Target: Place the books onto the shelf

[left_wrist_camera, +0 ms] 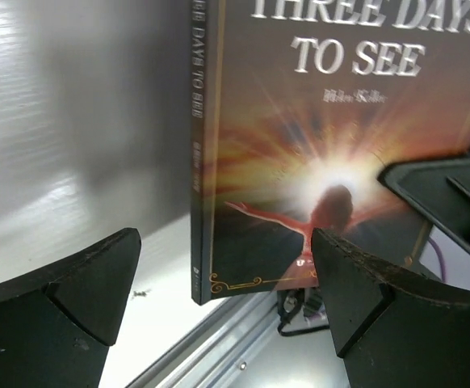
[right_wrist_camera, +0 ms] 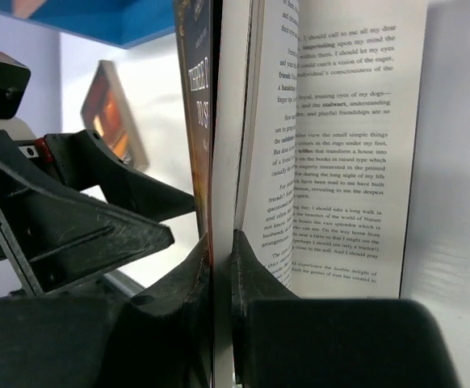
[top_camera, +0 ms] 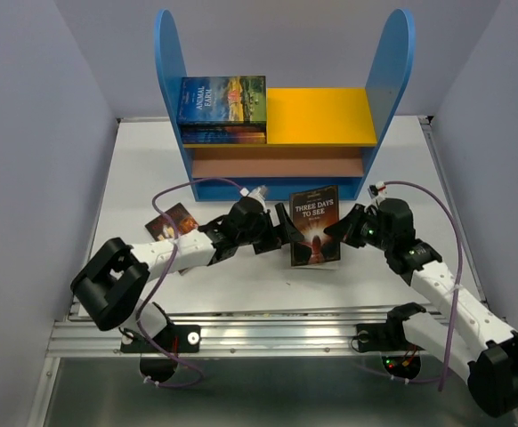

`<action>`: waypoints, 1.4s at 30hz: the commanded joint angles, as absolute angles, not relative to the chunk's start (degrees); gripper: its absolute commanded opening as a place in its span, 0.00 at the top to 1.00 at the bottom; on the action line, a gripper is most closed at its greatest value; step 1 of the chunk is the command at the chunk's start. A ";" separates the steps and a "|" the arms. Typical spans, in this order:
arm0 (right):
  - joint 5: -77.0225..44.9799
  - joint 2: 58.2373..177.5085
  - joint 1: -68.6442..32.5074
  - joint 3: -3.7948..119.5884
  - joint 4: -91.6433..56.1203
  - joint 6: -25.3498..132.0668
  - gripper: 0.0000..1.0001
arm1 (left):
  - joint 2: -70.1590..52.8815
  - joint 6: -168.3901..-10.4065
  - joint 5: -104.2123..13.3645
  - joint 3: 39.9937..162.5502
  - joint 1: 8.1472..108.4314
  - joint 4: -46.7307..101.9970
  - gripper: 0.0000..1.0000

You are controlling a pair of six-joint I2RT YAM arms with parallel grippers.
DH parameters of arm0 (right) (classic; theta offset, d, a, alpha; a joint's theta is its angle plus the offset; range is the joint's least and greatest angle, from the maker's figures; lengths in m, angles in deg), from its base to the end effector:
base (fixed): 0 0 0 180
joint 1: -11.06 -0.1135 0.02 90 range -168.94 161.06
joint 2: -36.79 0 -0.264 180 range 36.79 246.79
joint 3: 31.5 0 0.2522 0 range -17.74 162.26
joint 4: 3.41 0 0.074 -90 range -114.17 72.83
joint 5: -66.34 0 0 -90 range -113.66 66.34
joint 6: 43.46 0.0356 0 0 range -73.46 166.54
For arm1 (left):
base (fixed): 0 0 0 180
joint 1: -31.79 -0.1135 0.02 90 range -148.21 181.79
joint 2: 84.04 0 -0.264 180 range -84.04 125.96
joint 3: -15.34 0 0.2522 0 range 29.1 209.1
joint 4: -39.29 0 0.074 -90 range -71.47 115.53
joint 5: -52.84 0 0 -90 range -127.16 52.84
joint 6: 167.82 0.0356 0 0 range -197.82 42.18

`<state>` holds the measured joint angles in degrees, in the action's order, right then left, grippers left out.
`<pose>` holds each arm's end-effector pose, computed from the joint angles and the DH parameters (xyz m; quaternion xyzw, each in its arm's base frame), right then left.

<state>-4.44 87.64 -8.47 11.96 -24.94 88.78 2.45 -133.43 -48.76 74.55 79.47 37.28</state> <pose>0.1823 0.0771 0.2338 0.0840 0.8493 0.3806 0.3562 0.2121 -0.2436 0.2081 -0.0084 0.8600 -0.4484 0.2436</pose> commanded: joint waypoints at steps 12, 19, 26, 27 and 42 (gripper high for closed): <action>9.82 82.67 -8.72 26.64 -22.79 87.94 0.99 | -15.39 -127.65 -59.48 63.04 76.79 57.16 0.01; 15.27 85.66 -8.72 30.16 -21.91 88.90 0.99 | -21.90 -128.62 -62.73 58.02 75.91 66.04 0.06; 18.35 88.64 -8.72 29.46 -16.02 91.63 0.99 | -20.59 -130.90 -67.83 58.11 75.91 74.04 0.35; 17.91 88.91 -8.72 29.55 -16.11 91.46 0.99 | -20.41 -131.08 -68.10 58.37 75.91 74.48 0.52; -15.14 88.21 -8.72 37.28 -37.54 79.68 0.00 | -32.19 -129.42 -58.09 60.38 75.91 68.43 1.00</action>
<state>5.13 90.57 -9.13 31.78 -29.55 85.46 -27.51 -131.90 -61.33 56.02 75.71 65.49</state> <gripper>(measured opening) 0.944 0.183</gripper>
